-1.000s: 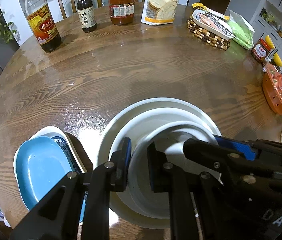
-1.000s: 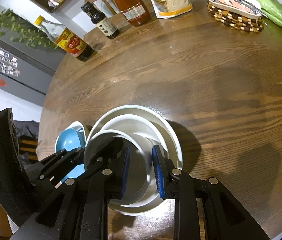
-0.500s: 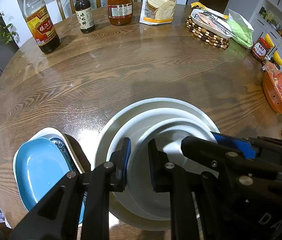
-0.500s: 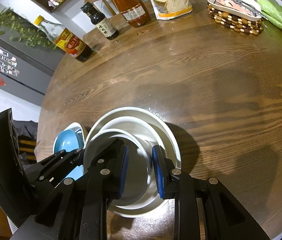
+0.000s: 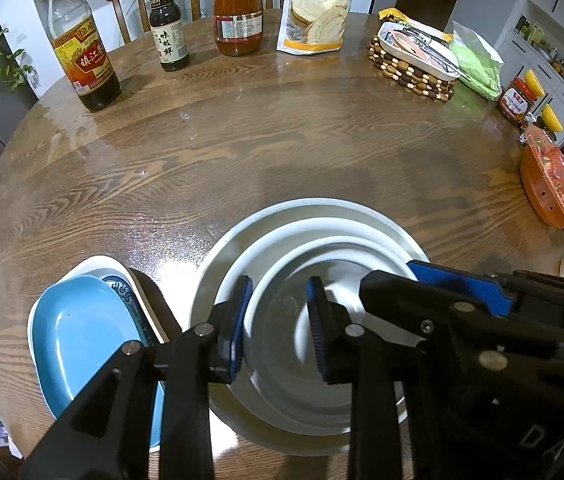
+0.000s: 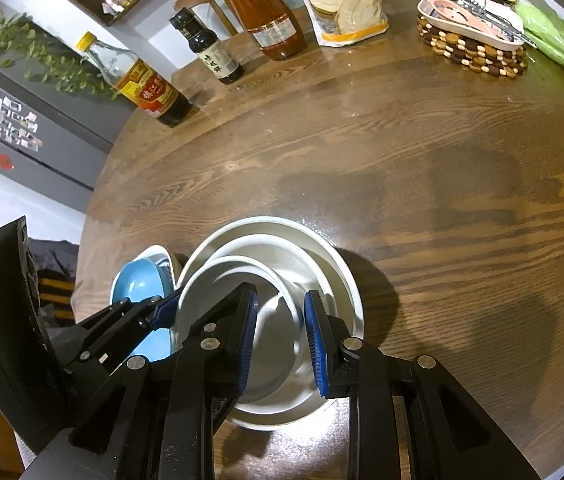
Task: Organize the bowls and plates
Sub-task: 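Open both grippers and release the ramekin, then withdraw both tools and move them to the rim of the large white bowl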
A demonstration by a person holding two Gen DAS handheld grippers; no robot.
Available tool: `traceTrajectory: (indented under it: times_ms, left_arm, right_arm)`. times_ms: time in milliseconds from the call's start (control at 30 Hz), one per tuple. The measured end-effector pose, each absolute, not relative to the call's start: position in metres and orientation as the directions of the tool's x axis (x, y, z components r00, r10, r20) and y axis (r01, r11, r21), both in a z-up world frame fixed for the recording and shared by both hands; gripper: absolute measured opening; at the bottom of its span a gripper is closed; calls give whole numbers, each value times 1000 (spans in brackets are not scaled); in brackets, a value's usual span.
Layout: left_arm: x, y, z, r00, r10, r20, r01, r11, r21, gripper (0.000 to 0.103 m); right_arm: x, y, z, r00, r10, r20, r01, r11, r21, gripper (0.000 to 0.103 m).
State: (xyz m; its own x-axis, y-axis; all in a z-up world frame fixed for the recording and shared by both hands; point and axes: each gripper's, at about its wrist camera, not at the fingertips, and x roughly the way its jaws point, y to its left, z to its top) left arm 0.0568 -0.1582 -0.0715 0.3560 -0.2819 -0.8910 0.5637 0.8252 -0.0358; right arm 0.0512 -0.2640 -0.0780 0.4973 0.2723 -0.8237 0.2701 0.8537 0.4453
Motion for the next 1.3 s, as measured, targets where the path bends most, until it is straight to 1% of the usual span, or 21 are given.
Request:
traceTrajectory:
  times_ms: [133, 267, 467, 600, 667, 733, 833, 933, 967, 1033, 1100, 1133, 1200, 1233, 1267, 1300]
  left_arm:
    - [56, -157, -70, 360, -284, -889, 564, 825, -35, 29]
    - [54, -154, -66, 369, -291, -883, 566, 824, -35, 35]
    - [49, -154, -58, 393, -300, -869, 573, 819, -24, 40]
    - [46, -154, -55, 404, -302, -864, 576, 817, -17, 40]
    - [45, -153, -54, 407, -304, -861, 577, 817, -16, 41]
    - [43, -152, -51, 413, -309, -857, 578, 816, -16, 42]
    - [41, -149, -47, 427, -316, -847, 579, 815, -13, 48]
    - [38, -148, -42, 441, -324, -837, 579, 815, -10, 53]
    - [38, -147, -40, 445, -327, -834, 578, 816, -11, 56]
    - [37, -144, -37, 453, -332, -827, 575, 818, -14, 58]
    - [37, -141, -33, 458, -337, -823, 573, 819, -17, 59]
    - [37, -140, -32, 460, -338, -821, 570, 821, -18, 59]
    - [36, -137, -29, 465, -340, -817, 566, 824, -20, 67]
    - [36, -136, -27, 472, -340, -814, 563, 826, -19, 74]
    - [35, -135, -26, 477, -339, -811, 560, 828, -17, 76]
    - [35, -134, -25, 480, -338, -809, 558, 830, -15, 77]
  right_arm:
    - [49, -264, -77, 502, 272, -821, 273, 851, 449, 27]
    - [46, -264, -74, 511, 268, -817, 275, 850, 450, 27]
    - [43, -264, -70, 523, 264, -811, 273, 849, 452, 27]
    - [42, -263, -68, 529, 262, -807, 273, 848, 454, 28]
    - [39, -263, -66, 535, 260, -804, 273, 847, 456, 31]
    - [38, -264, -64, 540, 260, -801, 272, 846, 458, 35]
    - [34, -264, -59, 551, 248, -797, 271, 850, 452, 39]
    - [30, -265, -53, 565, 244, -788, 267, 850, 454, 43]
    - [28, -266, -51, 571, 243, -784, 265, 850, 456, 44]
    - [25, -267, -48, 582, 240, -777, 264, 848, 459, 56]
    - [21, -269, -43, 597, 236, -767, 261, 847, 464, 60]
    - [20, -270, -42, 600, 236, -764, 260, 846, 465, 60]
    - [16, -272, -39, 610, 235, -756, 260, 842, 472, 60]
    - [15, -273, -39, 614, 234, -754, 262, 841, 474, 61]
    - [14, -275, -38, 618, 233, -751, 264, 838, 478, 61]
    - [11, -277, -38, 623, 233, -747, 267, 834, 483, 62]
